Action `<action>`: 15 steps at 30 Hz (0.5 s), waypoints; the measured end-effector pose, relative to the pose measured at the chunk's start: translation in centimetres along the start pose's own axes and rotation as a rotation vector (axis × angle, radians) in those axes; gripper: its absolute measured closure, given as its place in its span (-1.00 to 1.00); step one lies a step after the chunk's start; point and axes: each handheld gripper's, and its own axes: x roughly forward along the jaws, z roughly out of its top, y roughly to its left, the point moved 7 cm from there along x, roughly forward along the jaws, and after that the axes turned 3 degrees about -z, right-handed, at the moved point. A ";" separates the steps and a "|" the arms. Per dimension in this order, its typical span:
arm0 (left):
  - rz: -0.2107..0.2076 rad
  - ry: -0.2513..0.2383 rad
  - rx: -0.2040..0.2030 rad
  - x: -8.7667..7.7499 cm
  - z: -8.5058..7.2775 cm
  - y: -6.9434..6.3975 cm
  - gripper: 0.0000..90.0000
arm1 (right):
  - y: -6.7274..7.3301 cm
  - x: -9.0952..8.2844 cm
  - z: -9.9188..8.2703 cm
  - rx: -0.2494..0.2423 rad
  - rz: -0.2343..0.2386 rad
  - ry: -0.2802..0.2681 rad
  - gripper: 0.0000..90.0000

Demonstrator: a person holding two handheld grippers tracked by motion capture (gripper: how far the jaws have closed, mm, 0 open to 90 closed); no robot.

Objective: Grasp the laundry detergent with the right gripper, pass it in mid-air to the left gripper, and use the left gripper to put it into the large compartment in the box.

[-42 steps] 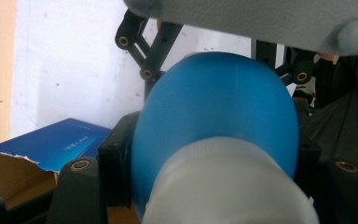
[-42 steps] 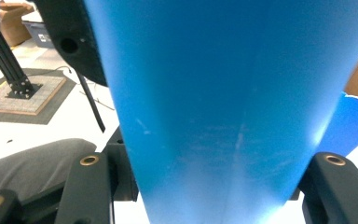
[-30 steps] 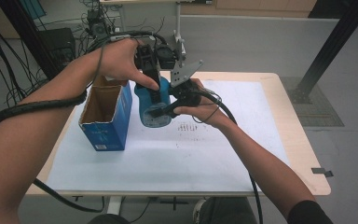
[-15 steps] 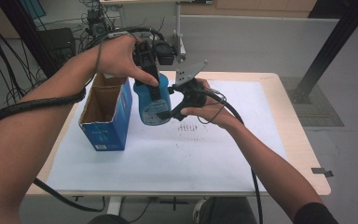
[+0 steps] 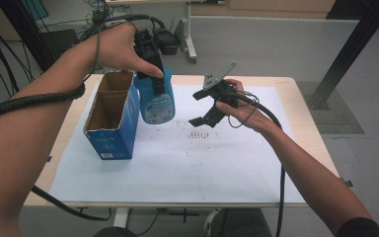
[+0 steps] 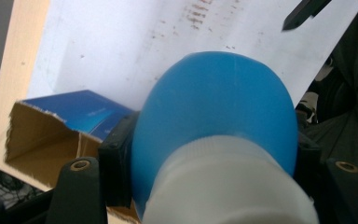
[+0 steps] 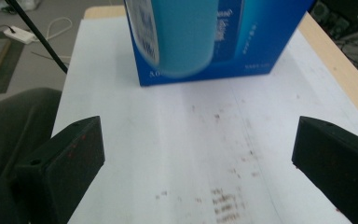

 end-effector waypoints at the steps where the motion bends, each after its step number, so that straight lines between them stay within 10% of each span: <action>1: 0.006 -0.001 -0.008 -0.2 -0.1 0.1 -0.19 | -0.3 -0.7 -0.5 0.007 -0.009 0.029 -0.95; 12: 0.066 0.012 -0.180 -3.3 -1.7 2.6 -0.19 | -1.7 -4.3 -2.6 0.041 -0.072 0.141 -0.94; 15: 0.068 -0.010 -0.283 -4.4 -2.4 3.5 -0.19 | -2.0 -5.3 -3.0 0.052 -0.083 0.161 -0.93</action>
